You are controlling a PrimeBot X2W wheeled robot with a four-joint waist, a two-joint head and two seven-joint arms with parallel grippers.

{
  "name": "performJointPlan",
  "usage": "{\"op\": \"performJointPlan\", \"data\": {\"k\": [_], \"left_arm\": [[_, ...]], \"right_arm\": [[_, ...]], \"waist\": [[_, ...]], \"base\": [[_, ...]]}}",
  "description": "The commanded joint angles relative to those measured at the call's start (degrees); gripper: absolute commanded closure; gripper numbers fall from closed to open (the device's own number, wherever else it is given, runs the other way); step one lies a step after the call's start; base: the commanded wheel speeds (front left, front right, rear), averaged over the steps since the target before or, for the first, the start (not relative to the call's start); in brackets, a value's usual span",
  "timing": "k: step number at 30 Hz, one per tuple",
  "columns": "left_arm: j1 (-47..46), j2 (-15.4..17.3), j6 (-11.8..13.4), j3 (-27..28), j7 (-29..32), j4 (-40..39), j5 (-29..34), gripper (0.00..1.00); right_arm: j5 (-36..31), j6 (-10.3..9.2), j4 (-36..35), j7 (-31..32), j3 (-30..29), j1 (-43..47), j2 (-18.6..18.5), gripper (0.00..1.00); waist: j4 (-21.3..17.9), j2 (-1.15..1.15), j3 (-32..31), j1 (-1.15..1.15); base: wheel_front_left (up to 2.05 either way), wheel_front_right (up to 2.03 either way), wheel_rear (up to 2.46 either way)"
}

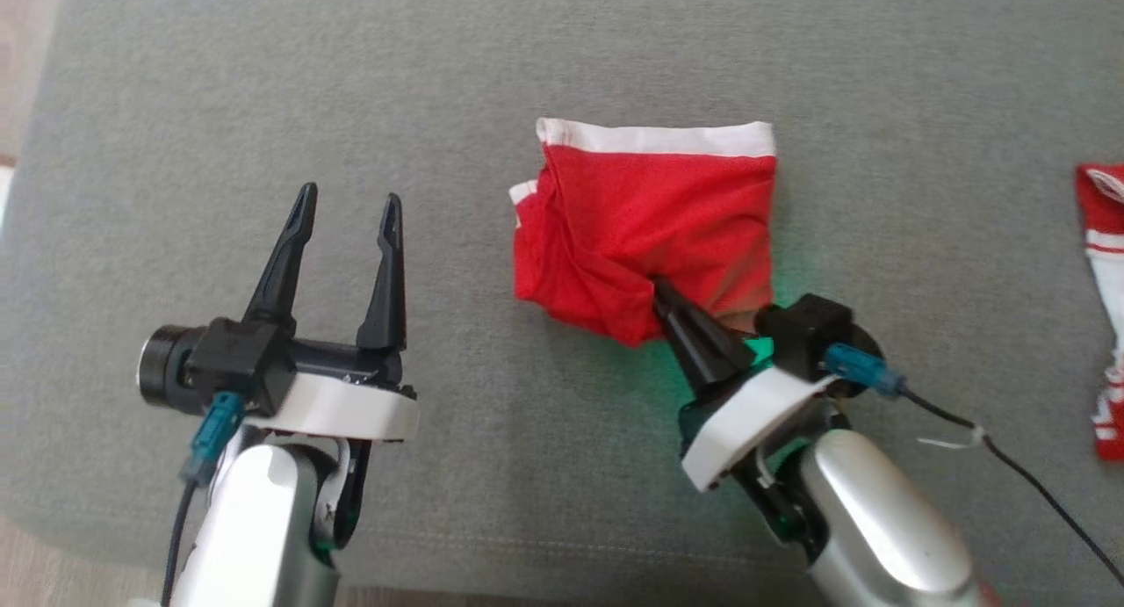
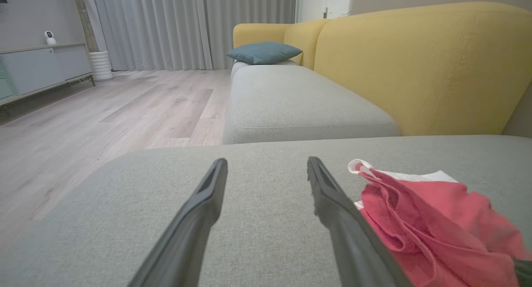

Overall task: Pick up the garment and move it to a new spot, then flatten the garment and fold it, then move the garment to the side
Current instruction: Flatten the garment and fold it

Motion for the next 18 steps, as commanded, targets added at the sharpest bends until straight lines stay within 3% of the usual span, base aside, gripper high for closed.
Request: {"op": "performJointPlan", "data": {"k": [1, 12, 18], "left_arm": [[-1.9, 0.4, -0.1, 1.6, -0.3, -1.7, 0.0, 0.00], [-1.5, 0.0, -0.1, 1.8, -0.3, -1.4, 0.1, 0.00], [-0.3, 0.2, 0.1, 2.3, -0.3, -1.3, 0.5, 0.00]], "right_arm": [[1.3, -0.04, 0.6, -1.0, 2.9, -2.4, 0.9, 1.00], [6.2, -0.04, 8.0, -2.3, 15.0, -7.9, 1.6, 1.00], [7.0, -0.04, 4.2, -7.9, 14.5, -8.7, 1.3, 1.00]], "waist": [[1.2, 0.00, 0.4, 0.00], [2.1, 0.00, -0.1, 0.00], [0.7, 0.00, -2.2, 0.00]], "base": [[0.00, 0.00, 0.00], [0.00, 0.00, 0.00], [0.00, 0.00, 0.00]]}}
